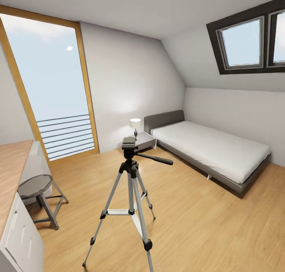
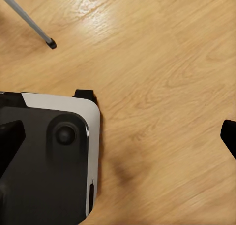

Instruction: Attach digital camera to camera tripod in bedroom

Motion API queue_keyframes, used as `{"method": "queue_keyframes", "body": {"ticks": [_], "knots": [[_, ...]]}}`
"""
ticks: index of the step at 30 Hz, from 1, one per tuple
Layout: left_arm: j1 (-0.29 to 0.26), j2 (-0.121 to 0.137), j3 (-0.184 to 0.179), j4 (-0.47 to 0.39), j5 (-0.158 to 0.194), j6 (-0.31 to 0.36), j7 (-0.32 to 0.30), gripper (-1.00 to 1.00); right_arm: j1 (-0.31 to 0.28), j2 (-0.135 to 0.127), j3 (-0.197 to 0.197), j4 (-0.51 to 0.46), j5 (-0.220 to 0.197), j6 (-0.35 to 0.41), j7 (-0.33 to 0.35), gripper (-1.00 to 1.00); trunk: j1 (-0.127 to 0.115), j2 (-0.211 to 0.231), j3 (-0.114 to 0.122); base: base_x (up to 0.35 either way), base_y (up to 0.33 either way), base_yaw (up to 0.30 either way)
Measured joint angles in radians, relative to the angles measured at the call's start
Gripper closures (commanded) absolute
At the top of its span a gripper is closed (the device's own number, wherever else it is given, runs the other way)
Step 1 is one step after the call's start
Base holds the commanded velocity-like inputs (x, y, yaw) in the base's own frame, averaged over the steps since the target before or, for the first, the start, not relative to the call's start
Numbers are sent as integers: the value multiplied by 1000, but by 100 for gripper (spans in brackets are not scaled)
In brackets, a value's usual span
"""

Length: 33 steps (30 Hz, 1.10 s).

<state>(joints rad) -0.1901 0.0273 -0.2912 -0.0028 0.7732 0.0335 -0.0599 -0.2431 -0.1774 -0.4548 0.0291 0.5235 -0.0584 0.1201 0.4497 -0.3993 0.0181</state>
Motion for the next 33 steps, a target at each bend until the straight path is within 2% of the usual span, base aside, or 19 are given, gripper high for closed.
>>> {"method": "queue_keyframes", "body": {"ticks": [25, 33], "knots": [[0, 2, 1, 1, 10, 0, 3, 100, 0, 0, 1, 0, 5, -9, -2, -100, 0, 0, 0, 0, 0, -1], [0, 4, 2, 1, 11, 0, 6, 100, 0, -1, 0, 0, 4, -11, -8, -100, 0, 0, -9, 0, 0, 0]]}}
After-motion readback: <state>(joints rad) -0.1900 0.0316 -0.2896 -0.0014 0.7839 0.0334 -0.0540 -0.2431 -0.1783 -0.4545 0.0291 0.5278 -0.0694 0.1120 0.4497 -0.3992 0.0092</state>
